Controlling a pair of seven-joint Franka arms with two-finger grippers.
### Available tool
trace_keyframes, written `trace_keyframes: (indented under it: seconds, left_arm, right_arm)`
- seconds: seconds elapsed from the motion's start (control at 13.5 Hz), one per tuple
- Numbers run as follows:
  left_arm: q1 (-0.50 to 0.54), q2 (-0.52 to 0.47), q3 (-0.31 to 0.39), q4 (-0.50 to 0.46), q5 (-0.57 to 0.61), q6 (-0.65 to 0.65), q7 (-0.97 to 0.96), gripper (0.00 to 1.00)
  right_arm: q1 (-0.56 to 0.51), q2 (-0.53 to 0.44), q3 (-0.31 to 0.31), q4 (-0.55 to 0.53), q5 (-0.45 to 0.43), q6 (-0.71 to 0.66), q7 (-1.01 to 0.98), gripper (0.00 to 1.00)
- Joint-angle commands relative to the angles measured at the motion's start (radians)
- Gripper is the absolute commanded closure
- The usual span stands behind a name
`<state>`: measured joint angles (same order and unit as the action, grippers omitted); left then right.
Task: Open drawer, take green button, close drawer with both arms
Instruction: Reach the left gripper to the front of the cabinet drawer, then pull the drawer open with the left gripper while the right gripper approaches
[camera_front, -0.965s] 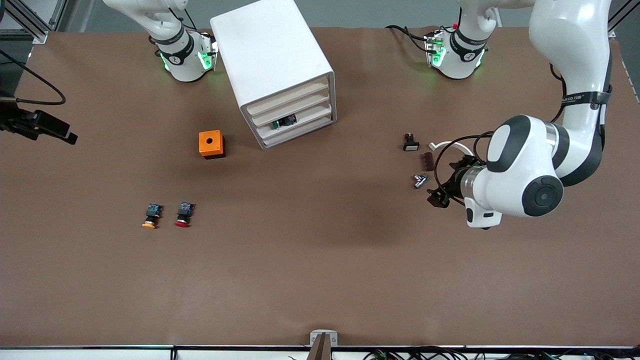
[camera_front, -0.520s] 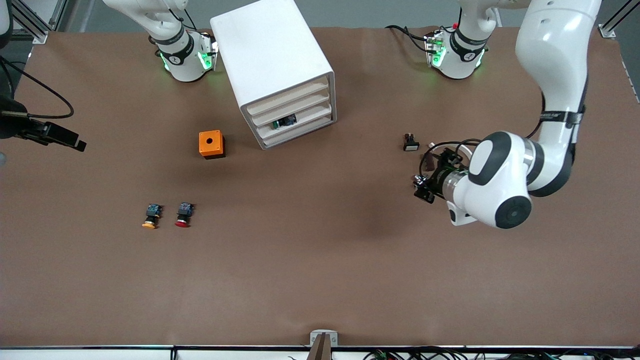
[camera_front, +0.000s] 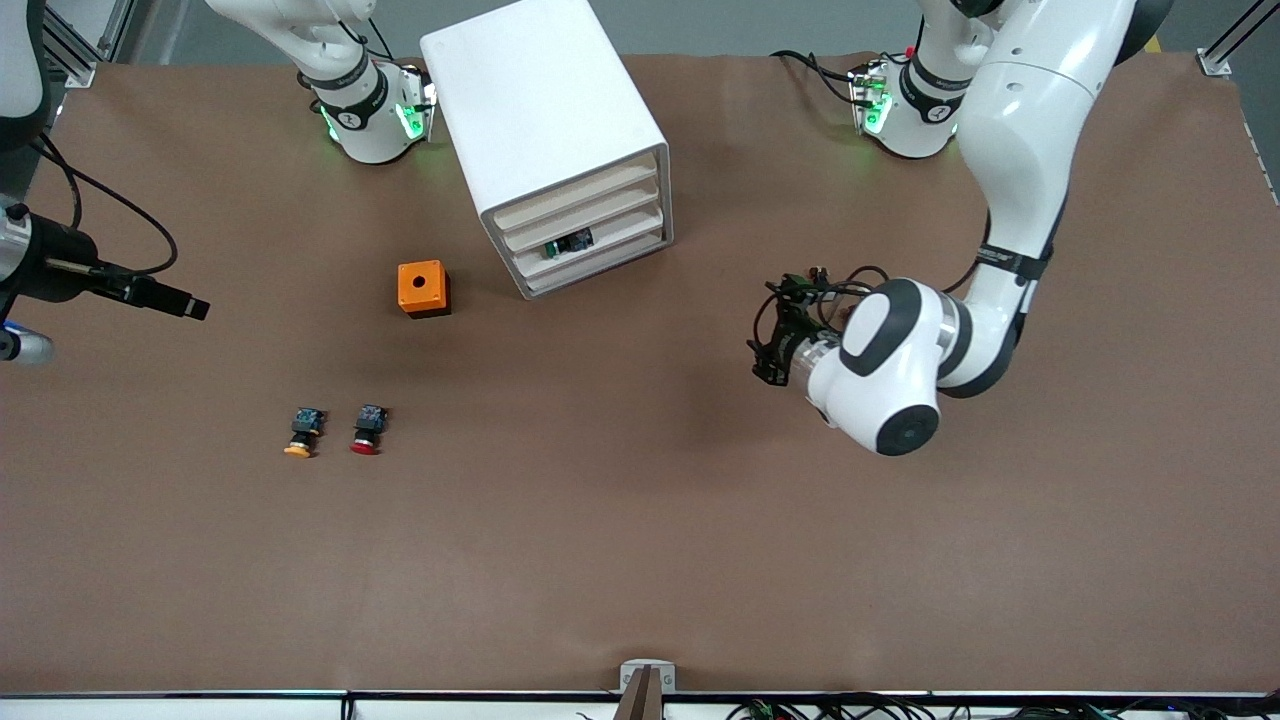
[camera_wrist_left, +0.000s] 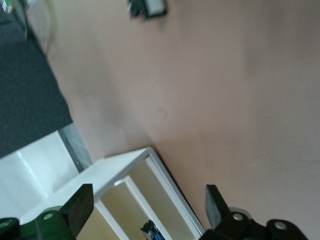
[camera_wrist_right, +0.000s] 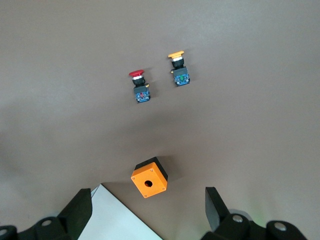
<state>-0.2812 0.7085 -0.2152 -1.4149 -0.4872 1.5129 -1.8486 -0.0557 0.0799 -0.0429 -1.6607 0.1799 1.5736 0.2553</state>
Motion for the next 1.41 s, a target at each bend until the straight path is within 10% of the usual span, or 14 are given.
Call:
trace_keyframes:
  seconds: [0.0,1.11,1.34]
  left_arm:
    - [-0.054,0.052,0.007,0.017,-0.068,-0.002,-0.142,0.01]
    - [-0.234,0.296,0.007,0.019,-0.448,-0.013,-0.374,0.24]
    - [-0.246,0.298,0.007,0.017,-0.481,-0.013,-0.368,0.49]
  right_arm:
    - [-0.013,0.017,0.012,-0.007,0.058,-0.001,0.070,0.00]
    - [0.094,0.060,0.017,-0.053,0.272,0.022,0.438,0.00]
    - [0.131,0.060,0.017,-0.053,0.335,0.060,0.544,0.00]
